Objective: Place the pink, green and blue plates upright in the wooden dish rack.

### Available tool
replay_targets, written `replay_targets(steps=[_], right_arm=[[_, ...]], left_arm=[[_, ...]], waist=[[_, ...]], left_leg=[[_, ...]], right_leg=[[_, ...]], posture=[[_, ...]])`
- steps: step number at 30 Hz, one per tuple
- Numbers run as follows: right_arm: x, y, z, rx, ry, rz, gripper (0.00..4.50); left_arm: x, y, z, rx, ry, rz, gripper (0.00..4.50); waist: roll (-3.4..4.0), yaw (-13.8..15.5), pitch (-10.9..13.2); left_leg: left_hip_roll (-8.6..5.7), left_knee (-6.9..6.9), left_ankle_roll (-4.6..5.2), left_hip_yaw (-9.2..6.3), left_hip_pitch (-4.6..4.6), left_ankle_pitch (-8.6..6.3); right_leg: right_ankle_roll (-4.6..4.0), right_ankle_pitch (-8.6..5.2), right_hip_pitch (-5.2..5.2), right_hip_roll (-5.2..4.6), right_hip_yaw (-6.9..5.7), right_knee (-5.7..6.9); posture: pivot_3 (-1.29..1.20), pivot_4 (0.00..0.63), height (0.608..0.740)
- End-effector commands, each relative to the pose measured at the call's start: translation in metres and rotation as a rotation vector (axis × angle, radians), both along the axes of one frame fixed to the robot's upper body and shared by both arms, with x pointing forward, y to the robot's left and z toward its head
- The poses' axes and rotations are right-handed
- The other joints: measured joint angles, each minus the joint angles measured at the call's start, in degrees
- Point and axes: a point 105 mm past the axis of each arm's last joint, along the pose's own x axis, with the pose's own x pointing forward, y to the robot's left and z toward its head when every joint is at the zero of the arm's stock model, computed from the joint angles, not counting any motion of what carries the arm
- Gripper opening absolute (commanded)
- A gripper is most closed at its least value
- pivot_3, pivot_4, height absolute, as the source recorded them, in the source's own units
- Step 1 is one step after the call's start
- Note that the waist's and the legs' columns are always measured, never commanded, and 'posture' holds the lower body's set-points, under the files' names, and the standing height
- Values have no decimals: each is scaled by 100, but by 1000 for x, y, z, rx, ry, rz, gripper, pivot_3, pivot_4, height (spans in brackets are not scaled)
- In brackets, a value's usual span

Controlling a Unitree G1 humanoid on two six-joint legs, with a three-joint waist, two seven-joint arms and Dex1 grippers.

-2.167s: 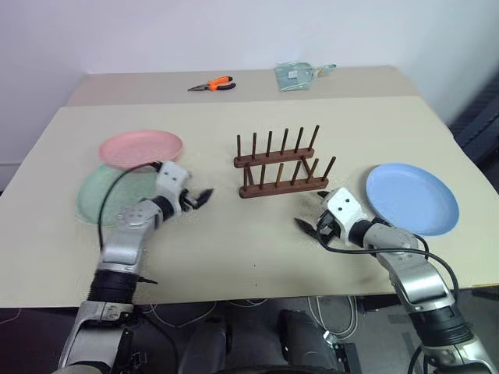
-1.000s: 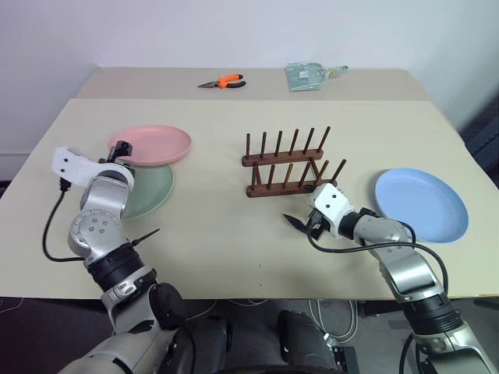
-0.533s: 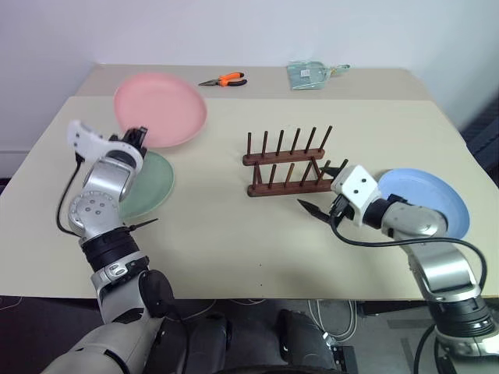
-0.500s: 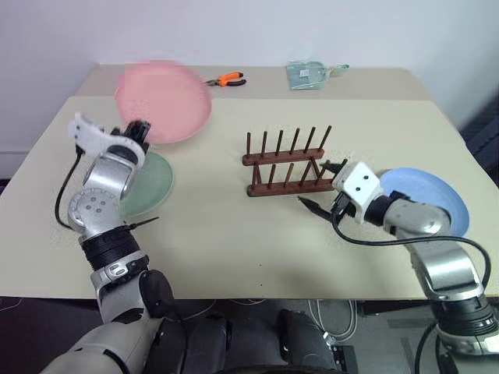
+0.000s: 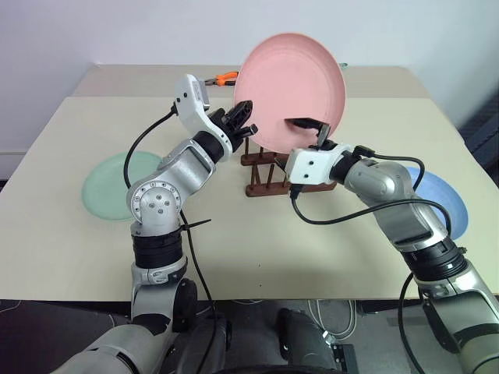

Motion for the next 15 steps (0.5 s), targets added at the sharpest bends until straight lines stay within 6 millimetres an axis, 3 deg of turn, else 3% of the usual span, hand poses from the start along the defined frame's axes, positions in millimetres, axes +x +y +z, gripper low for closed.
replay_targets(steps=[1,5,6,9,12,15], right_arm=[[0,-5,4,-26,-42,-16,2231],[2,-11,8,-42,-94,-46,259],[3,-13,10,-40,-112,-56,0],[3,-20,20,30,-144,-87,0],[-1,-31,36,228,-114,-105,0],[-13,-47,60,712,105,-53,0]], left_arm=[[-9,-3,24,-84,-72,-44,378],[-3,9,33,-230,-54,-13,2141],[-1,17,40,-294,-65,13,2690],[8,44,51,-411,-87,118,4062],[15,68,52,-288,-155,234,4062],[14,80,33,98,-284,292,4062]], waist=[[0,-1,0],[0,9,0],[-3,12,1],[-8,14,4],[-5,1,2],[-1,-39,2]], left_leg=[[0,1,0,0,0,0],[-1,2,0,0,0,0],[-1,2,0,0,0,0],[-1,3,0,-2,-4,0],[0,0,-2,1,-2,1],[5,-4,-1,4,2,1]], right_leg=[[0,0,0,0,0,0],[0,0,1,0,0,0],[0,0,1,-1,1,0],[-2,1,1,0,-1,-3],[-2,1,2,0,0,-7],[-4,2,0,10,7,-4]], posture=[[0,150,740],[0,150,740],[0,150,740],[0,150,740],[0,150,740],[0,150,740]])
